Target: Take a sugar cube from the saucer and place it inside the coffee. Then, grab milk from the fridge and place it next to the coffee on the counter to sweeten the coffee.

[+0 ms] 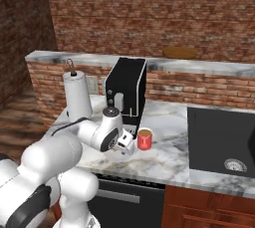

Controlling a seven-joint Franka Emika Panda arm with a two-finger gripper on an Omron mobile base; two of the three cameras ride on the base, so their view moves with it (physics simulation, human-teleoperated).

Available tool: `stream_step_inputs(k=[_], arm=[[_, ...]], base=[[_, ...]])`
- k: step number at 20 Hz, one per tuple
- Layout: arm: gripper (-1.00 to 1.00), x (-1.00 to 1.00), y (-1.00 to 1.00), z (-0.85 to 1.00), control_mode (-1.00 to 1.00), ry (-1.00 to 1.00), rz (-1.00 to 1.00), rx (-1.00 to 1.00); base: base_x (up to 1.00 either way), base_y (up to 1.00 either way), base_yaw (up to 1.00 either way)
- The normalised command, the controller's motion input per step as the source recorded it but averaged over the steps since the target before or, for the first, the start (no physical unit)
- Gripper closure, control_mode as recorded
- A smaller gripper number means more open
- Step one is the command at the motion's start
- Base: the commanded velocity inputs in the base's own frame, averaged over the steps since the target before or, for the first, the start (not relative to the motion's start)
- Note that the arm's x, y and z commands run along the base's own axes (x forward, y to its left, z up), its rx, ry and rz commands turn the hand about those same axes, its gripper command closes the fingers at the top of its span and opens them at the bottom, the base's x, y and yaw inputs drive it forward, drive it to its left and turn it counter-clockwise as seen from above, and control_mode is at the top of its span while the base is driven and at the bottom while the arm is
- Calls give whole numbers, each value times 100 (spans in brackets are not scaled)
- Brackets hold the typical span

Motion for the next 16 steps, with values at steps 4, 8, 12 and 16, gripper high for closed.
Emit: stream_step_inputs(k=[4, 8, 12, 16], arm=[[-100, 8, 0, -24, -100, 0, 0, 0], [-100, 7, 0, -19, -100, 0, 0, 0], [-100, 8, 3, -13, -100, 0, 0, 0], [-100, 8, 0, -10, -100, 0, 0, 0]], base=[[0, 0, 0], [0, 0, 0], [0, 0, 0], [0, 0, 0]])
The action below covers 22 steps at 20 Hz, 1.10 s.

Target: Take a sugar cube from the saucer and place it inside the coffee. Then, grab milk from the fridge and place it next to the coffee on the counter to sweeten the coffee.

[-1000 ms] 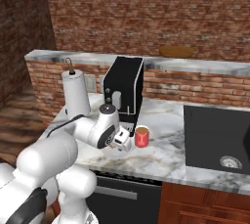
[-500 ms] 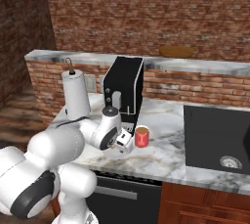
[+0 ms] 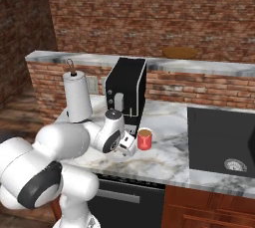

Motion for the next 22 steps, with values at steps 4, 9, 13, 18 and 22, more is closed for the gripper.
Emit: stream_step_inputs(k=[4, 9, 13, 18, 22], arm=[[-100, 6, 0, -10, -100, 0, 0, 0], [100, 0, 0, -10, -100, 0, 0, 0], [100, 0, 0, -1, -100, 0, 0, 0], [100, 0, 0, 0, -100, -1, 0, 0], [100, -6, 0, 23, -100, -2, 0, 0]], base=[[0, 0, 0], [0, 0, 0], [0, 0, 0], [0, 0, 0], [0, 0, 0]])
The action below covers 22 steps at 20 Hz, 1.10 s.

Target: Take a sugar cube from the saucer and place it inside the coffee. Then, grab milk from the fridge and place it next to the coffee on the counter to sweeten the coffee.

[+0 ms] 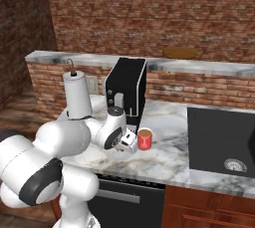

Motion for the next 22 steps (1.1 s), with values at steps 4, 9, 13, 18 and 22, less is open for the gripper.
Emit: stream_step_inputs(k=[4, 9, 13, 18, 22], arm=[[100, -7, -8, 54, -100, -6, 0, 0], [100, 0, -27, 59, -100, -6, 0, 1], [100, 0, -44, 40, -100, 0, 0, 0], [100, 0, -40, 33, -100, 0, 0, 0], [100, 0, -33, 33, -100, -1, 0, 0]], base=[[0, 0, 0], [0, 0, 0], [0, 0, 0], [0, 0, 0], [0, 0, 0]])
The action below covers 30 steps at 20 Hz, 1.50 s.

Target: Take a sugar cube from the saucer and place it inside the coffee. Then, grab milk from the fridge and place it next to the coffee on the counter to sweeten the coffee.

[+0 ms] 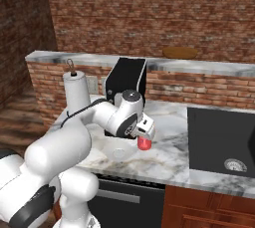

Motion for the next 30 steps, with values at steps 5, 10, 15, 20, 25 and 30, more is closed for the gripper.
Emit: stream_step_inputs(k=[5, 10, 15, 20, 25, 30], arm=[[100, 0, -19, 11, -100, -2, 0, 0], [100, 9, -8, 0, -100, -5, 2, 0], [100, 15, 0, 0, -100, -8, 8, 0], [100, 18, -5, -5, -100, -6, 8, 0], [100, 8, -29, -14, -100, -3, 3, 0], [100, 14, -21, -8, -100, -1, 3, 0]], base=[[0, 0, 0], [0, 0, 0], [0, 0, 0], [0, 0, 0], [0, 0, 0], [0, 0, 0]])
